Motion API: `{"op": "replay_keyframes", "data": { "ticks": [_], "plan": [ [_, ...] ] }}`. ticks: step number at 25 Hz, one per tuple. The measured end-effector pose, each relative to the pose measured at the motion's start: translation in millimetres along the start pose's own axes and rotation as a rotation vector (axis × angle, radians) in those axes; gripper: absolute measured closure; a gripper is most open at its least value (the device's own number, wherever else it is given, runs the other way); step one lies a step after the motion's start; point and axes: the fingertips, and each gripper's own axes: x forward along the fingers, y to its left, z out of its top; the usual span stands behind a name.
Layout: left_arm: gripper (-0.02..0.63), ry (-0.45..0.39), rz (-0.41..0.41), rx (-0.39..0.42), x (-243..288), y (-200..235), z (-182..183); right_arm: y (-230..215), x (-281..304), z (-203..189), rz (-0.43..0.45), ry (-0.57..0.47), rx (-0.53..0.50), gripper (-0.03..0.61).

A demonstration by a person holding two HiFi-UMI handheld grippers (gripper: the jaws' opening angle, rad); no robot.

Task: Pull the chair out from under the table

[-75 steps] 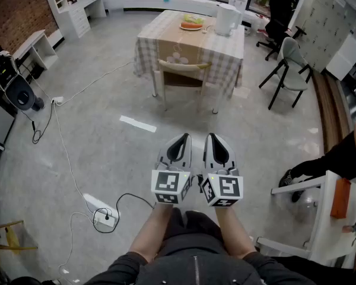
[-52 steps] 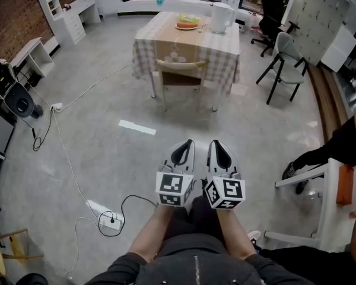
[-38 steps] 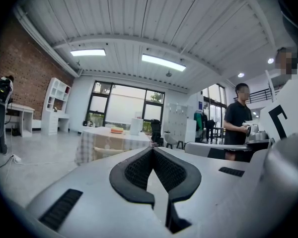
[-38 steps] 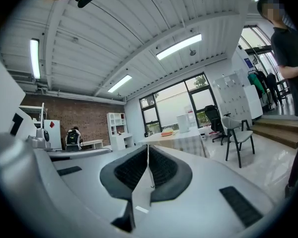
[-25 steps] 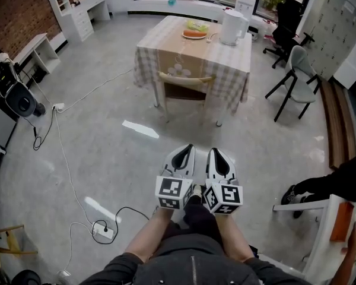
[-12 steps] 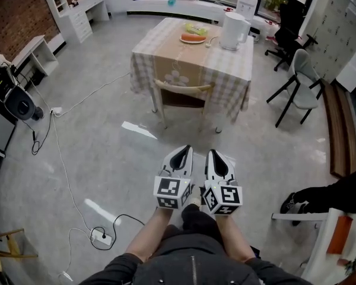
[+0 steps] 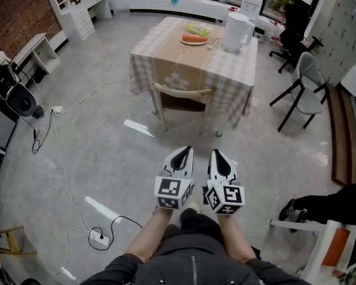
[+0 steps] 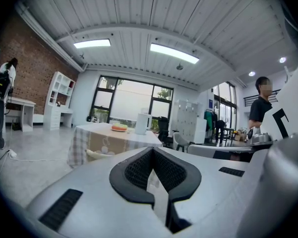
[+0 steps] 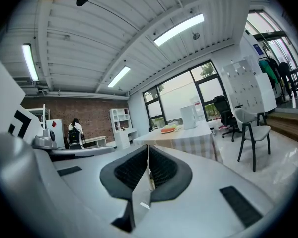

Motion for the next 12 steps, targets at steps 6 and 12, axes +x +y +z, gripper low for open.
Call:
{"op": "replay_keyframes", "data": {
  "ticks": [6, 12],
  "plan": [
    [0.604, 0.007, 0.026, -0.006, 29.2, 3.8, -3.8, -23.9, 24.6, 0.1, 0.019, 0.008, -0.004, 0.565],
    [0.604, -0.008, 0.037, -0.001, 51.4, -1.6, -0.4, -39.2, 38.4, 3.4, 0.038, 0.009, -0.017, 0.565]
  ]
}}
